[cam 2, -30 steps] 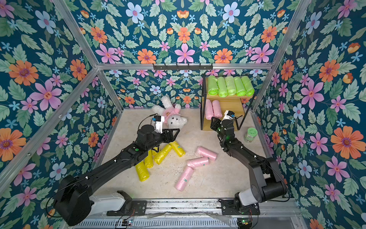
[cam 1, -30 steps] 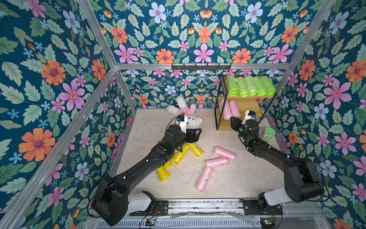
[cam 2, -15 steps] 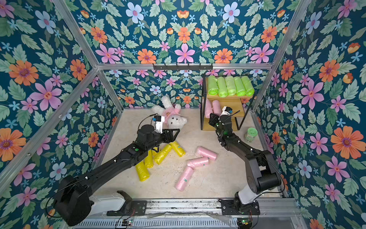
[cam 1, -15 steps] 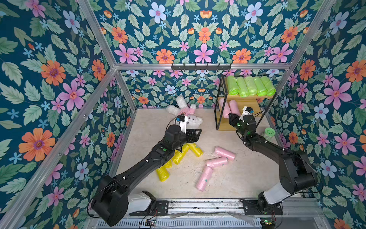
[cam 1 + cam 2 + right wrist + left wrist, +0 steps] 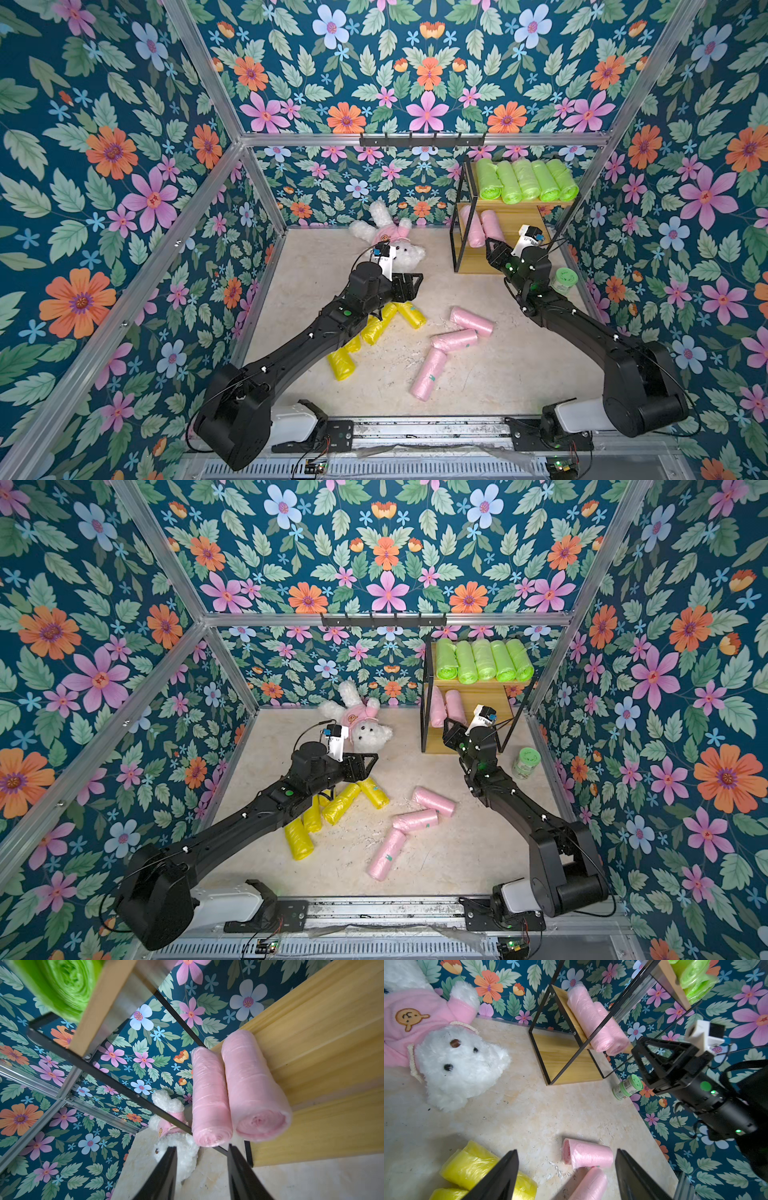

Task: Sort the rolls of trash bags by color and place them on the shelf
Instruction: Adjust the roll of trash bags on the shelf, then pick up the roll of trash bags from the center of the board.

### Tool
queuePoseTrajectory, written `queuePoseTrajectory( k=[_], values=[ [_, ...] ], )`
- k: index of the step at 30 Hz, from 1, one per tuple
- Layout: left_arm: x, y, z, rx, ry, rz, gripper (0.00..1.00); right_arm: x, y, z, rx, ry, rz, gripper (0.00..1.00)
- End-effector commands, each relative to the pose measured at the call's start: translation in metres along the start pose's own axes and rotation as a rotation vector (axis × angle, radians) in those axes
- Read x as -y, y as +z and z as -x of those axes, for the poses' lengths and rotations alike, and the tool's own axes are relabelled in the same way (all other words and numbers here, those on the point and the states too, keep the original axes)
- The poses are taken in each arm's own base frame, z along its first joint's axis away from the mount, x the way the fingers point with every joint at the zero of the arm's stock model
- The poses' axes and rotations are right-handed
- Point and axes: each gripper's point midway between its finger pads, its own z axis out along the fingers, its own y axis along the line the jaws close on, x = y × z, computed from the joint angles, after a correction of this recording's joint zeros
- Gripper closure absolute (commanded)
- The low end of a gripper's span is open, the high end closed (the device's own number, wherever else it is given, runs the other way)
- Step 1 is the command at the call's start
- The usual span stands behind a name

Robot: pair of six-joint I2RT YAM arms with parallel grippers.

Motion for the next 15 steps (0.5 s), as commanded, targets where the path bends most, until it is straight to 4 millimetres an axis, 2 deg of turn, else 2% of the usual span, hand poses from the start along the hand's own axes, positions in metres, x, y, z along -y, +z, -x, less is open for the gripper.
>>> queuePoseTrajectory(
  k=[1, 7, 15],
  values=[
    [-0.008, 0.005, -0.017, -0.068, 0.017, 0.023, 0.22, 0.007, -0.014, 0.001, -0.029, -0.055, -0.013, 0.47],
    [-0.026, 0.016, -0.052, -0.180, 0.009, 0.062, 0.22, 0.027, -0.040, 0.009, -0.066, -0.099, -0.046, 0.41],
    [-0.054, 0.022, -0.097, -0.325, 0.020, 0.175, 0.23, 0.038, -0.054, -0.007, -0.120, -0.158, -0.076, 0.36]
  ],
)
